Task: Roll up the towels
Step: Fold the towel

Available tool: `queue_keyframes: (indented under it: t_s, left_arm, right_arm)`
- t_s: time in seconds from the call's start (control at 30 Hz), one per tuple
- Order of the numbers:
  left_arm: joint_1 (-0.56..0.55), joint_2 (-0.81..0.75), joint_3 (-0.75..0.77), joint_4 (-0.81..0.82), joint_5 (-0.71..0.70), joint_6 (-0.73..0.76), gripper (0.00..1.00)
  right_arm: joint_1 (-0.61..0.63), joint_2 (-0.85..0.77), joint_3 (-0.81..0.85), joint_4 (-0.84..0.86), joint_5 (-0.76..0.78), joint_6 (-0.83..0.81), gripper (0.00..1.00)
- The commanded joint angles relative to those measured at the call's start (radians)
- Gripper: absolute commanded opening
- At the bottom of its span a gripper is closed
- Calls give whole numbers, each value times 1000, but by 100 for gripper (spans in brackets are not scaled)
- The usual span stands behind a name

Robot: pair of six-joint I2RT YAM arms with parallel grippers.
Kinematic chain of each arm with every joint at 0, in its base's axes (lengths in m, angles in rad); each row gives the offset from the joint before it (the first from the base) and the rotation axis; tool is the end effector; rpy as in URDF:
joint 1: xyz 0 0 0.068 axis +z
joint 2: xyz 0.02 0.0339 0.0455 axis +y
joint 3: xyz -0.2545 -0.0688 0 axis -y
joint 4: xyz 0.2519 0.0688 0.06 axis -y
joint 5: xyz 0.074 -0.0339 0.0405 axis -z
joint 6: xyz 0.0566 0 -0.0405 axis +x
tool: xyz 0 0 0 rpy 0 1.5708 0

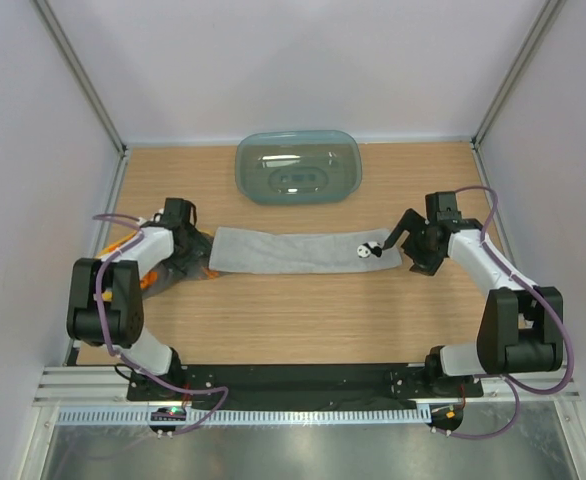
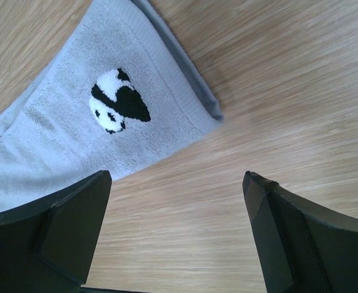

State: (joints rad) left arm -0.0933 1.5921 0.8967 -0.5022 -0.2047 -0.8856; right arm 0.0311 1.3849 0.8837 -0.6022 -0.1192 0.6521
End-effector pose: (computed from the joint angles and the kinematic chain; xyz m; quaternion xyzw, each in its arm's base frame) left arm 0.3042 -0.0169 0.1321 -0.3947 0.8945 0.0018 0.2101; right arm 0.2810 0.0155 0.1790 0.2836 0.9289 0.1320 0.1984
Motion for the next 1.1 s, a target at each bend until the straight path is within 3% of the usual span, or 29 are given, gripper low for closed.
queue_keyframes:
  t_s: [0.0, 0.1, 0.2, 0.3, 0.43, 0.57, 0.87, 0.9, 1.0, 1.03, 1.07]
  left_arm:
    - [79, -43, -44, 79, 13, 10, 76]
    - [87, -58, -61, 77, 5, 34, 75]
    - [95, -38, -59, 74, -2, 40, 65]
    - [179, -27, -53, 64, -18, 19, 56]
    - [327, -127, -88, 80, -18, -30, 56]
    - [409, -227, -84, 71, -24, -65, 56]
    - [437, -280, -119, 64, -21, -87, 63]
    - [437, -290, -119, 63, -13, -85, 63]
    - [420, -303, -127, 67, 16, -84, 64]
    - [412, -310, -125, 70, 14, -79, 65]
    - [402, -310, -128, 70, 14, -78, 65]
  right_arm:
    - [4, -18, -11, 45, -28, -12, 96]
    - [6, 26, -32, 105, -51, 1, 96]
    - [6, 113, -25, 150, -65, 9, 93]
    - [6, 184, -3, 156, -60, 3, 91]
    - [6, 215, -3, 160, -42, -5, 91]
    - [6, 235, -8, 173, -20, -9, 85]
    - [6, 296, -26, 231, -39, 3, 56]
    - [6, 301, -25, 231, -36, 1, 44]
    - [4, 295, -23, 223, -33, -3, 27]
    - [1, 289, -20, 210, -24, -3, 14]
    - [-3, 272, -17, 199, -28, -5, 8]
